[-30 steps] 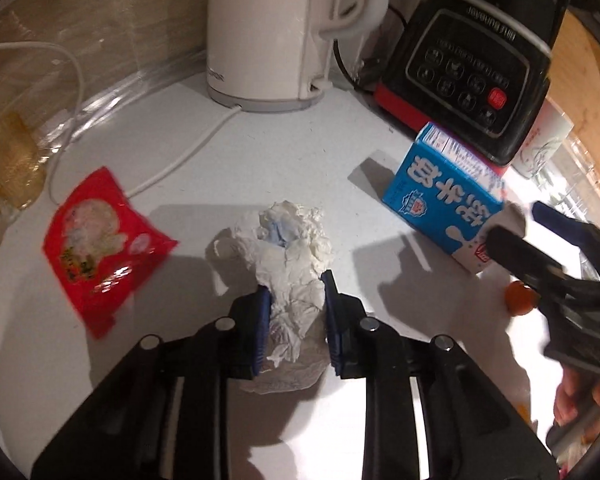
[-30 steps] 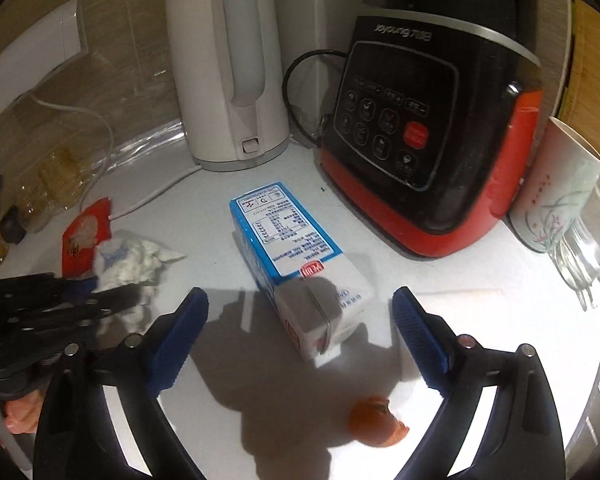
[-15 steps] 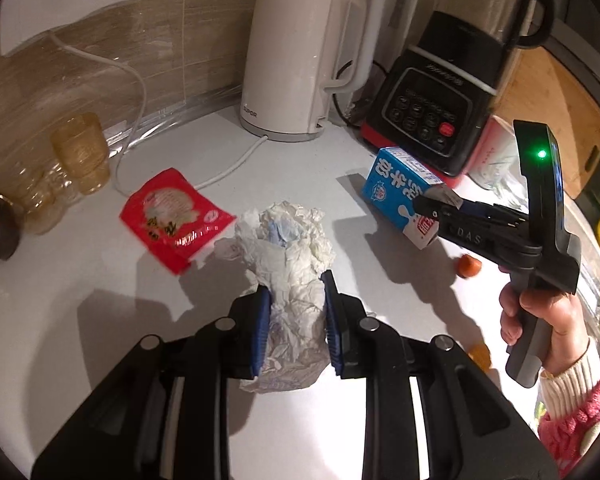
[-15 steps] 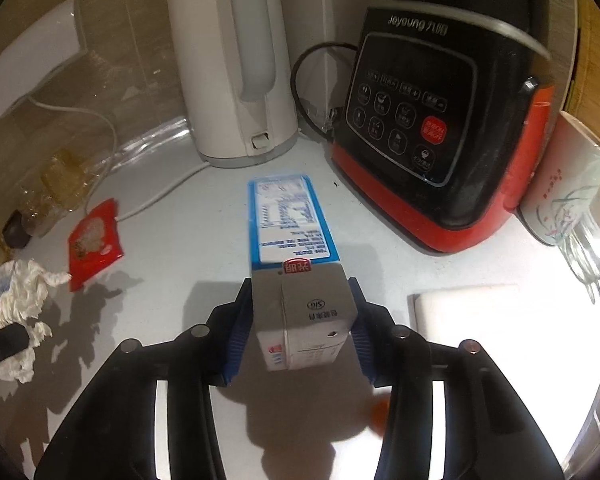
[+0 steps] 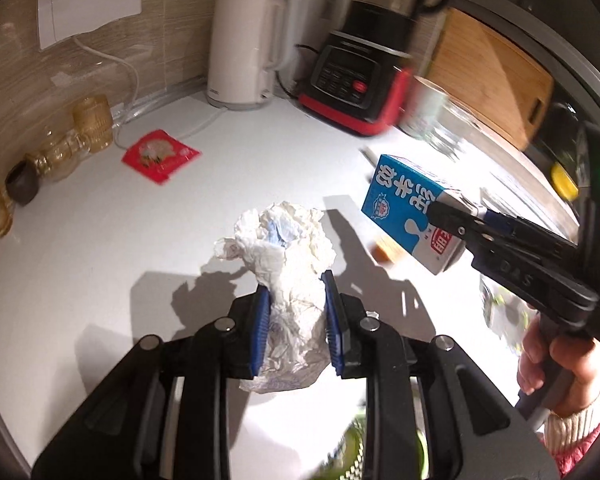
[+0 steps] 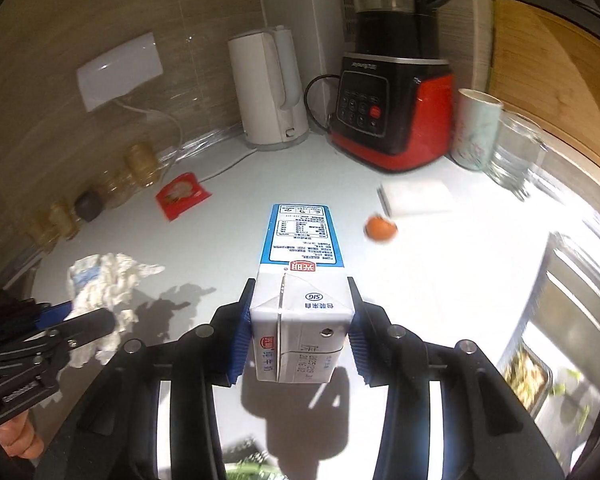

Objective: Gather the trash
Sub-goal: 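Grasp the crumpled white tissue with the left tool while the right tool grasps the milk carton, then drop the tissue from the left tool and the milk carton from the right tool into the basket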

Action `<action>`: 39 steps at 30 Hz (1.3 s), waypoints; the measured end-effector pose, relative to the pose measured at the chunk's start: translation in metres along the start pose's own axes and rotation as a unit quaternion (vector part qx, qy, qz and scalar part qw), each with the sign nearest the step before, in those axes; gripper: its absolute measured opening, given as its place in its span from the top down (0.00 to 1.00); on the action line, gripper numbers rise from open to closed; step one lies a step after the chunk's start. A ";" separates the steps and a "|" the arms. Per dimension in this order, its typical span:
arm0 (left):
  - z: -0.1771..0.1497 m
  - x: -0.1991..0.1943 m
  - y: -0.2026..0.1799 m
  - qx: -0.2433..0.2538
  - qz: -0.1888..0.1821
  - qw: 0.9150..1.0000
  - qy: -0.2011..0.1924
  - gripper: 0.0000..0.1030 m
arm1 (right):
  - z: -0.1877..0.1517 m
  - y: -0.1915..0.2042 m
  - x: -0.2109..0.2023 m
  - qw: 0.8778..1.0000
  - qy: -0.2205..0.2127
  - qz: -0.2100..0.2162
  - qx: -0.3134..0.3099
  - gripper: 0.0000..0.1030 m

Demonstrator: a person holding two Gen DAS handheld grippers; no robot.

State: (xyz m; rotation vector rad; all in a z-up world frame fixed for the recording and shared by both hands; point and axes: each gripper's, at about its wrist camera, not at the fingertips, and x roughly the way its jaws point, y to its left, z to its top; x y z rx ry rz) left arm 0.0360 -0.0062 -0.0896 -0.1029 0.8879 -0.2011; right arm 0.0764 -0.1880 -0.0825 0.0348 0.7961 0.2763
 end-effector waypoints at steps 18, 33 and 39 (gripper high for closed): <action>-0.157 -0.097 -0.085 0.051 -0.026 0.998 0.037 0.76 | -0.170 0.005 -0.185 0.999 0.003 -0.018 0.032 0.59; -0.203 -0.110 -0.118 0.067 -0.020 0.996 0.051 0.76 | -0.231 -0.001 -0.224 0.999 0.017 -0.016 0.044 0.59; -0.217 -0.078 -0.114 0.056 -0.037 0.994 0.085 0.61 | -0.235 -0.004 -0.227 0.999 0.018 -0.015 0.045 0.59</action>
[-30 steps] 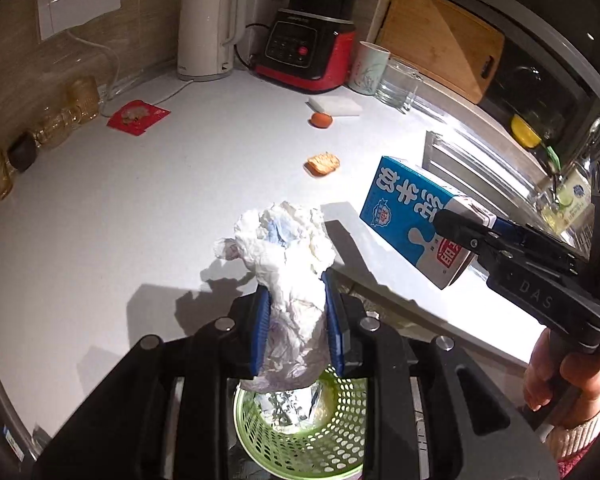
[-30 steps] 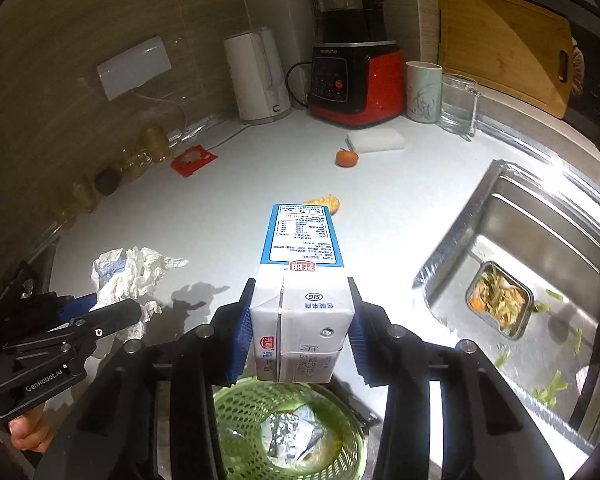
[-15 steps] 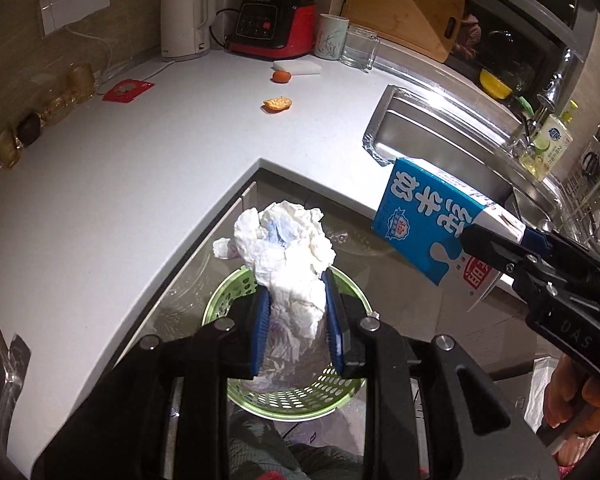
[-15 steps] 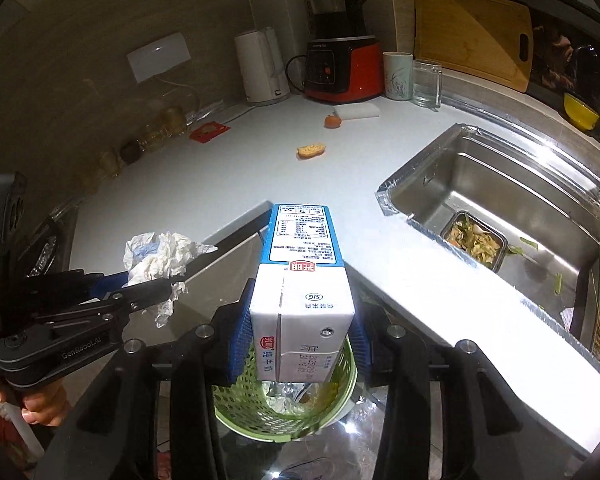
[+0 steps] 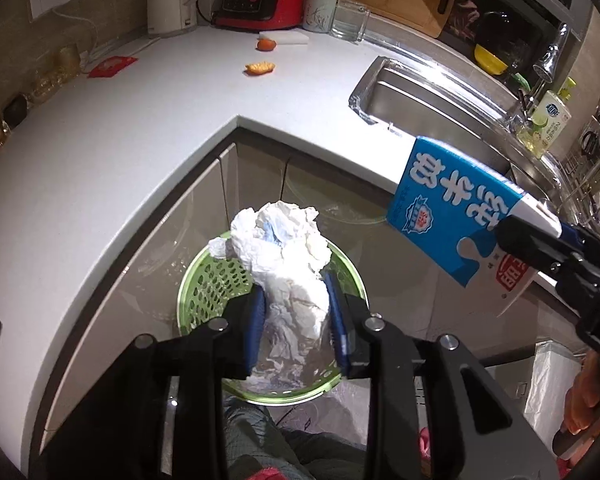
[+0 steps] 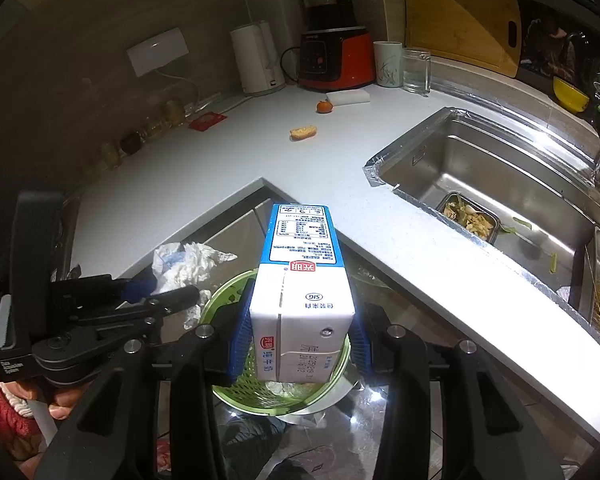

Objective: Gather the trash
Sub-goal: 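Drop the tissue from the left tool and the milk carton from the right tool into the basket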

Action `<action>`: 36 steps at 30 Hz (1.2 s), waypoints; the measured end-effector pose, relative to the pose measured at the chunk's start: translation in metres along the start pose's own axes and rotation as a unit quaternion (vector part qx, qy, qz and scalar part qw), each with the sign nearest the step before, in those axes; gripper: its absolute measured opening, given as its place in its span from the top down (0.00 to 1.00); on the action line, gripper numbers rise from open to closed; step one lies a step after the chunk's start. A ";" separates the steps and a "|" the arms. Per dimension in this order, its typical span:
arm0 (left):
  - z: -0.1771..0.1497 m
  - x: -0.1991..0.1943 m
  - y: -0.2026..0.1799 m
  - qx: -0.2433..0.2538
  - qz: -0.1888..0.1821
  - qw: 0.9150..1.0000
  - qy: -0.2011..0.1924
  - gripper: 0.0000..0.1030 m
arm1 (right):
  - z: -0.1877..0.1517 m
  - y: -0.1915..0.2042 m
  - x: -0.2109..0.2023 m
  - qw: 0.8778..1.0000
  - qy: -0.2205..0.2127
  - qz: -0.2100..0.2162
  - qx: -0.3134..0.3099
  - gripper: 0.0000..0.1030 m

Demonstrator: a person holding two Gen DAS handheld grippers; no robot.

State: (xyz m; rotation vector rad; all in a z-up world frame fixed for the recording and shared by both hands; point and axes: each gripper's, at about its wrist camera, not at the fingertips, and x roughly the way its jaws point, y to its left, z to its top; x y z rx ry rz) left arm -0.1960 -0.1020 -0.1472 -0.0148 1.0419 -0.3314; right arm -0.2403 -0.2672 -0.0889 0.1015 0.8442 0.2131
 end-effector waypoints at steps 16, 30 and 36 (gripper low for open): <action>-0.003 -0.005 0.050 -0.065 0.054 0.996 0.006 0.24 | -0.023 -0.001 0.027 0.999 0.042 0.019 0.009 0.59; 0.007 -0.048 0.060 -0.073 0.082 0.993 -0.035 0.14 | -0.056 0.019 0.098 0.992 0.118 0.050 0.006 0.21; 0.009 -0.057 0.062 -0.084 0.072 0.993 -0.044 0.14 | -0.034 0.023 0.074 0.995 0.083 0.045 0.015 0.07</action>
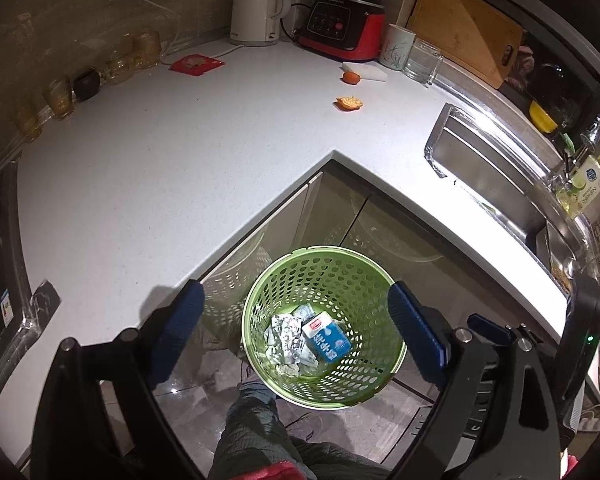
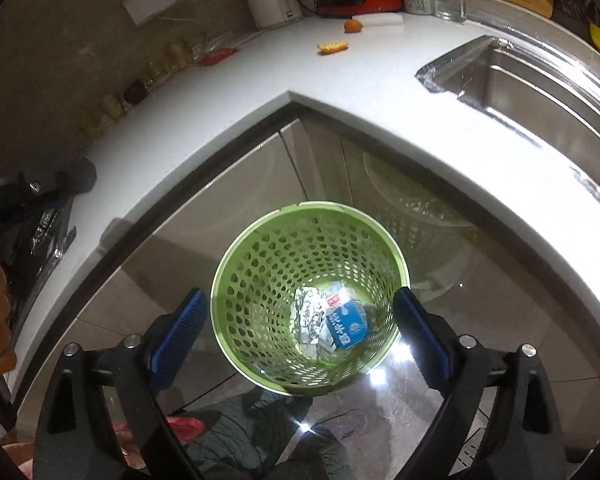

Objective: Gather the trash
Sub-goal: 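Drop the tissue from the left tool and the milk carton from the right tool into the basket, then move the left tool toward the orange peel and the right tool toward the small orange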

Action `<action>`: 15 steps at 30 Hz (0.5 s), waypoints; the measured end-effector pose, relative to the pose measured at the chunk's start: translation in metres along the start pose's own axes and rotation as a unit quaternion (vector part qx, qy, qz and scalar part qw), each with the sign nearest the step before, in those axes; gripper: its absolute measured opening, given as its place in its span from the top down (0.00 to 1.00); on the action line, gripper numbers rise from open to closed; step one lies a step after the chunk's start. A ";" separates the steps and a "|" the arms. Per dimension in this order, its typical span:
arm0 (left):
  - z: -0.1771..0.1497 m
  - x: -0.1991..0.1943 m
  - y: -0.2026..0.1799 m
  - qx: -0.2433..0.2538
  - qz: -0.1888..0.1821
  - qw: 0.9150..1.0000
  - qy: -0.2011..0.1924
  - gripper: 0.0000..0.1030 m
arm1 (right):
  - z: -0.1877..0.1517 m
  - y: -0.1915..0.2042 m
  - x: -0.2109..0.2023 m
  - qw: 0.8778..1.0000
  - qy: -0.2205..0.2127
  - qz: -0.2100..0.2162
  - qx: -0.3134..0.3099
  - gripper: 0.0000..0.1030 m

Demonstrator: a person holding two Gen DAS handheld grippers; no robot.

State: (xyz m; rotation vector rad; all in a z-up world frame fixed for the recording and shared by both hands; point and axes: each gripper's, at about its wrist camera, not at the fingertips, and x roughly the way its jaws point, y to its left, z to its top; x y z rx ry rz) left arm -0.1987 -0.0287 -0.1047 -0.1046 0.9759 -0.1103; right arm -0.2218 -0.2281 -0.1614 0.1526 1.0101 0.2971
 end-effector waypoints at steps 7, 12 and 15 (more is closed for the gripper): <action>0.009 -0.024 -0.003 -0.004 0.002 0.999 -0.032 0.08 | 0.031 0.017 -0.049 0.999 -0.052 -0.003 -0.013 0.02; 0.013 -0.038 -0.005 0.002 0.010 0.999 -0.048 0.08 | 0.041 0.033 -0.067 0.997 -0.069 -0.015 -0.039 0.02; 0.016 -0.043 -0.003 -0.002 0.012 0.998 -0.054 0.08 | 0.046 0.041 -0.075 0.996 -0.078 -0.015 -0.051 0.02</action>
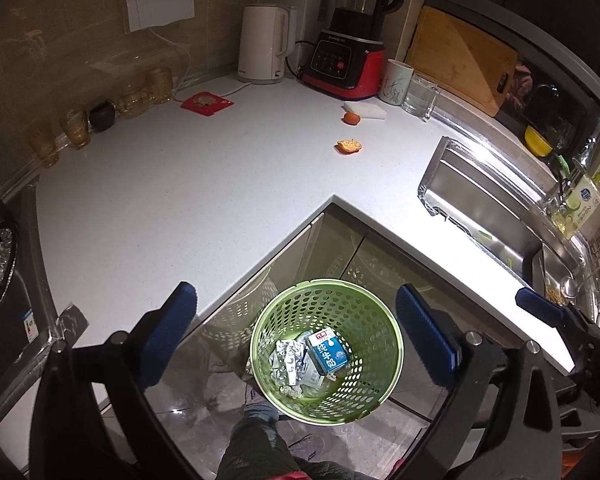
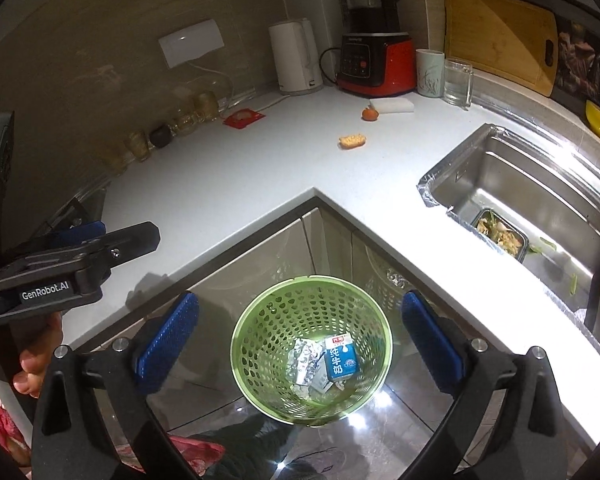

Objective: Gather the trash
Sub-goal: 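Move the left tool toward the orange peel and the right tool toward the small orange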

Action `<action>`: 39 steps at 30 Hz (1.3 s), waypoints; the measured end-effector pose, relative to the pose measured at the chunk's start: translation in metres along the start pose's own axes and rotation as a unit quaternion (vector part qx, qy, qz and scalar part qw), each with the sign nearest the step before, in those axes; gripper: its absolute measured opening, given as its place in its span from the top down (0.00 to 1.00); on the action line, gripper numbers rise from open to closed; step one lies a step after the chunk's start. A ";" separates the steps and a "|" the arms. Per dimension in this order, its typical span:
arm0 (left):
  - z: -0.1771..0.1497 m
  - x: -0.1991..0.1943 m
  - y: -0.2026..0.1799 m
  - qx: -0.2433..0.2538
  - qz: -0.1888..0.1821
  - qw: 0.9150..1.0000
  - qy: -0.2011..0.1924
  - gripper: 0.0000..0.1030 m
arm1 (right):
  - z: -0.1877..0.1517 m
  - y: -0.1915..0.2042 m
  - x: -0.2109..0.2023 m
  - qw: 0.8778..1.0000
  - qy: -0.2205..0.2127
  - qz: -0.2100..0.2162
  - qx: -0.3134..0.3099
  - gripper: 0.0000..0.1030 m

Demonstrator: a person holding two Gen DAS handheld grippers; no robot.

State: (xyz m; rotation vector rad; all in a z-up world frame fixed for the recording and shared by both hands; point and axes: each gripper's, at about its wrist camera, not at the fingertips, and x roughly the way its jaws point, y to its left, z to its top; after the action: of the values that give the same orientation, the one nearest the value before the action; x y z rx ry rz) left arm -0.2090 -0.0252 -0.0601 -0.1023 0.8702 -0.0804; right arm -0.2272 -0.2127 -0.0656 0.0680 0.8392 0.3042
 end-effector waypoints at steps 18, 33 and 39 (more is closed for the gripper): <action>0.012 0.014 -0.004 -0.002 -0.003 1.000 0.005 0.08 | 0.015 0.003 0.005 1.000 -0.003 -0.005 -0.016 0.02; 0.096 0.114 -0.011 0.037 -0.047 0.998 0.019 0.08 | 0.100 -0.039 0.084 0.998 -0.007 -0.056 0.011 0.02; 0.142 0.175 -0.011 0.060 -0.071 0.995 0.030 0.08 | 0.159 -0.073 0.145 0.995 -0.009 -0.094 0.014 0.02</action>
State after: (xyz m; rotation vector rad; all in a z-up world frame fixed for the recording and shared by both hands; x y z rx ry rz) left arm 0.0122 -0.0473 -0.1006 -0.0497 0.9147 -0.2699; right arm -0.0008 -0.2306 -0.0767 0.0182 0.8249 0.1154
